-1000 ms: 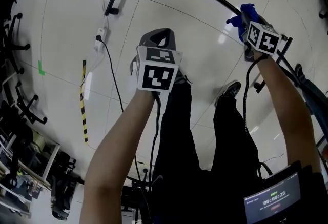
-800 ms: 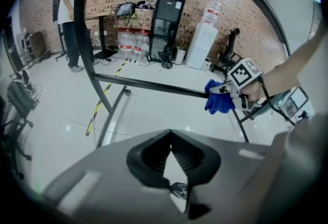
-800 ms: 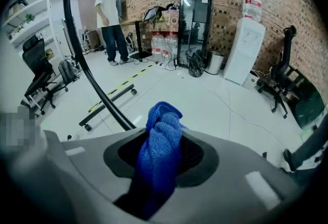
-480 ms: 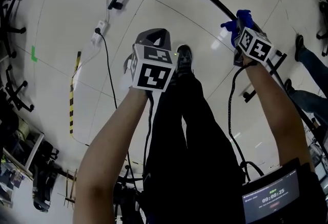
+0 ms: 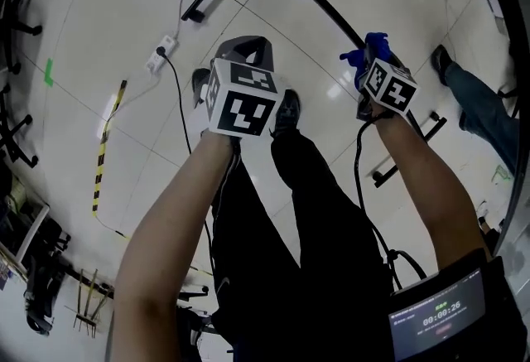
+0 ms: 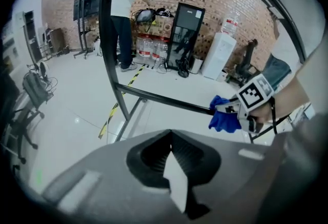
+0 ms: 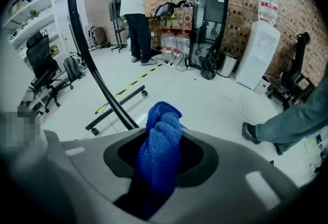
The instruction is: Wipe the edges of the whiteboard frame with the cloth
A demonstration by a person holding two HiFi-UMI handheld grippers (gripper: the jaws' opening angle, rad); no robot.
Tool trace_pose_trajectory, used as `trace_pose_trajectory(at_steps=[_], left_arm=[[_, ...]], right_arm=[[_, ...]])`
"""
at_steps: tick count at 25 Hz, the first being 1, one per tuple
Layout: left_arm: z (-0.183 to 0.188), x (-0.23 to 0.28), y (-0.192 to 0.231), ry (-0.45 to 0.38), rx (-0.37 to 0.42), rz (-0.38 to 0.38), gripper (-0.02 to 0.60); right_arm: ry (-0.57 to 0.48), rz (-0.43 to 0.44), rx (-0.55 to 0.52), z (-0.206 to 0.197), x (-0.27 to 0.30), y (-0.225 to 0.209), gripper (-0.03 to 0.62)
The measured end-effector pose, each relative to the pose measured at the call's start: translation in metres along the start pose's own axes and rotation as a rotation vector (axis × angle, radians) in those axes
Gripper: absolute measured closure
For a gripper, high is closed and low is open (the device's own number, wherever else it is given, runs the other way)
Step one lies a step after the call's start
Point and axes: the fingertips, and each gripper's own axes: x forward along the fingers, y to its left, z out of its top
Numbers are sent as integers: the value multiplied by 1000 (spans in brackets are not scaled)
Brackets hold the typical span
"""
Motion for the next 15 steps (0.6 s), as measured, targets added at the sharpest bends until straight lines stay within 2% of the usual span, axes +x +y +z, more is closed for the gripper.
trace_pose_trajectory(at_steps=[6, 9, 15], left_arm=[[-10, 24, 19, 46, 44, -46, 578], [-11, 28, 39, 60, 24, -58, 578], [-13, 18, 84, 44, -18, -23, 578]], right_arm=[[26, 25, -19, 13, 9, 25, 451], [23, -2, -4, 19, 14, 29, 452], [4, -24, -28, 39, 18, 49, 451]])
